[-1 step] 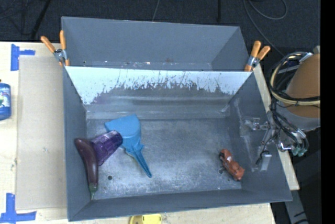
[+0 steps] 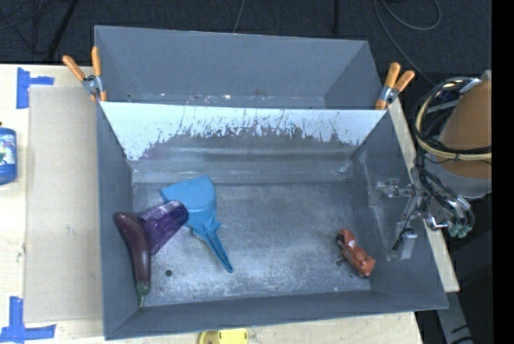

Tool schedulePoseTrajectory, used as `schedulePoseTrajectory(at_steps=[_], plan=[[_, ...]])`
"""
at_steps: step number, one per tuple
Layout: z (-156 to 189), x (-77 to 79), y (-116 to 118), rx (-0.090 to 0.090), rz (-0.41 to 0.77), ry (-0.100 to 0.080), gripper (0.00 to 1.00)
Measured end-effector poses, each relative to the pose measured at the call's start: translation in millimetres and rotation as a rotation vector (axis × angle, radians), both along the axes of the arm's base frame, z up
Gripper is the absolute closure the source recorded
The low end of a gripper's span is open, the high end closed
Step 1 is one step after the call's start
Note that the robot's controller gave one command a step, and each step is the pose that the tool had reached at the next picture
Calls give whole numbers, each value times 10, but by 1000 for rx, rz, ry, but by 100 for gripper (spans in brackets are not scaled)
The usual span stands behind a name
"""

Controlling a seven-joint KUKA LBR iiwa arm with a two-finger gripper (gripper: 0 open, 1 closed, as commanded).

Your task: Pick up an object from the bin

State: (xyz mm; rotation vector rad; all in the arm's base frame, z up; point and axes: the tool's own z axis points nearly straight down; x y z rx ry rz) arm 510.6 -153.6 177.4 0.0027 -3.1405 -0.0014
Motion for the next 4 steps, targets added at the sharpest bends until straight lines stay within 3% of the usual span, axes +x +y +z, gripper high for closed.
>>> schedulePoseTrajectory(at_steps=[1, 2, 3, 4], plan=[[-501, -91, 32, -2, 39, -7, 0], [-1042, -207, 105, 0, 129, -1, 0], [-1077, -242, 2, 0, 74, -1, 100], [-1076, -242, 2, 0, 76, -1, 100]])
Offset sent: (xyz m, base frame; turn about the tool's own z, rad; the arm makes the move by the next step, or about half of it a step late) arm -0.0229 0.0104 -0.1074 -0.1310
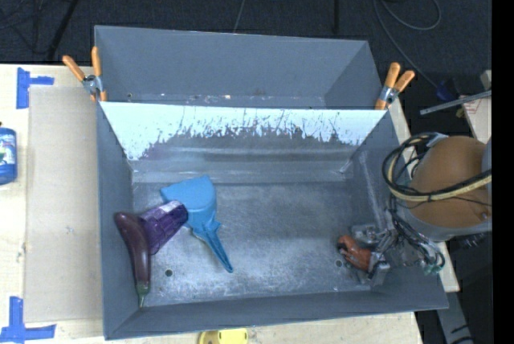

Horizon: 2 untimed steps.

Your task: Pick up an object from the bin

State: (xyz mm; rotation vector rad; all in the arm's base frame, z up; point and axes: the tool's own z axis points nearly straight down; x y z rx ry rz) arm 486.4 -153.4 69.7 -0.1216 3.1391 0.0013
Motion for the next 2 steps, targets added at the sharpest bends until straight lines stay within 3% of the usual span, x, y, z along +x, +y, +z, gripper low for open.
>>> schedulePoseTrajectory(at_steps=[1, 2], plan=[[1182, 102, 120, 0, 2, -1, 100], [1183, 102, 122, 0, 3, 0, 100]])
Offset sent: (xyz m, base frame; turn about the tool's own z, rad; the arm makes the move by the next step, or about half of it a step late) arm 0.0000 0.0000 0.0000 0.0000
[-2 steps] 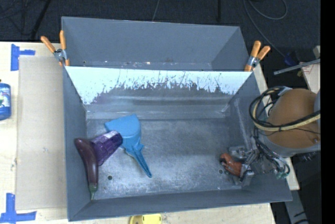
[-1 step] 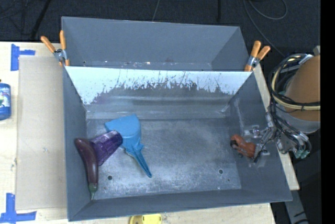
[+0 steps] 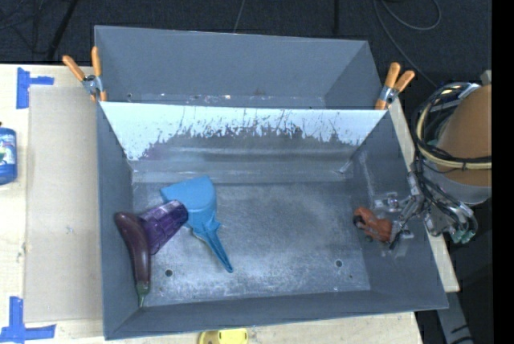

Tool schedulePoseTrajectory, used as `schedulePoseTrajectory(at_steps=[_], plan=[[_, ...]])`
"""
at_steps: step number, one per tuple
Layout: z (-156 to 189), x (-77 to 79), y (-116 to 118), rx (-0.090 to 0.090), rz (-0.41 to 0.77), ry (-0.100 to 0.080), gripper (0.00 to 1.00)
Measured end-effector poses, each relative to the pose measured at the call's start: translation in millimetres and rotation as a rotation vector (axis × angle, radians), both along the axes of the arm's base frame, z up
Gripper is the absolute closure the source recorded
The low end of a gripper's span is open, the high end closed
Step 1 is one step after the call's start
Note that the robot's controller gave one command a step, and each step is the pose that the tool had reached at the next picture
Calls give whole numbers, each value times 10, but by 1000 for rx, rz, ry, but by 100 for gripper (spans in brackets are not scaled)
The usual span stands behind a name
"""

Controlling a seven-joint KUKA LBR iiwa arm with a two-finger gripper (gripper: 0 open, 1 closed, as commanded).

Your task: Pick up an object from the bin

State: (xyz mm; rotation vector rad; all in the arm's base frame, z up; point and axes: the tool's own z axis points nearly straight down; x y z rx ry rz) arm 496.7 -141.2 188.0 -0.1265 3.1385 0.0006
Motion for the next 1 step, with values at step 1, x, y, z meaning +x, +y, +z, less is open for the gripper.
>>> schedulePoseTrajectory(at_steps=[1], plan=[[57, -24, 4, 2, -1, 8, 0]])
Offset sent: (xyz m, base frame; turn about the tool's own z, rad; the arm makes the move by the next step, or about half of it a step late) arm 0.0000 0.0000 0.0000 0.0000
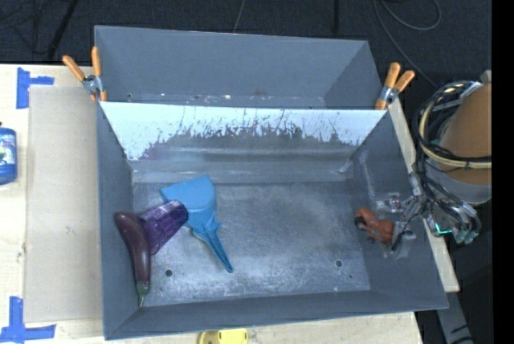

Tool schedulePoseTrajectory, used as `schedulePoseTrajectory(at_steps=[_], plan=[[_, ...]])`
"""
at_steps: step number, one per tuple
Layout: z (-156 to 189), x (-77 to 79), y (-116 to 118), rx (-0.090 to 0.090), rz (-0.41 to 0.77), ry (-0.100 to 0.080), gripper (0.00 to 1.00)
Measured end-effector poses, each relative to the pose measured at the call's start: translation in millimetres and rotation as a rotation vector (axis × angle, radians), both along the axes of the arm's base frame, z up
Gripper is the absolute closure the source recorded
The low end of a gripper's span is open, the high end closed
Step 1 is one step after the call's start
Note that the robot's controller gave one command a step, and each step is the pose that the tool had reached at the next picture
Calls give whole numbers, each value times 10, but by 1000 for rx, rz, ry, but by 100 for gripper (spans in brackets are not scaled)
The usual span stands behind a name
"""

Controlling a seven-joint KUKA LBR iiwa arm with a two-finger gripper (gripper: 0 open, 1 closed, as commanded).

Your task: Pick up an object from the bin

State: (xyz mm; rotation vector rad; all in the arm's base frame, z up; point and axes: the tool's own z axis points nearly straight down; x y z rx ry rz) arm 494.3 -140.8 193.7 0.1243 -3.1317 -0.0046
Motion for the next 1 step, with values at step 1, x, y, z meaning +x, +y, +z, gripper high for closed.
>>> schedulePoseTrajectory(at_steps=[1], plan=[[966, -99, -33, -3, -26, -9, 100]])
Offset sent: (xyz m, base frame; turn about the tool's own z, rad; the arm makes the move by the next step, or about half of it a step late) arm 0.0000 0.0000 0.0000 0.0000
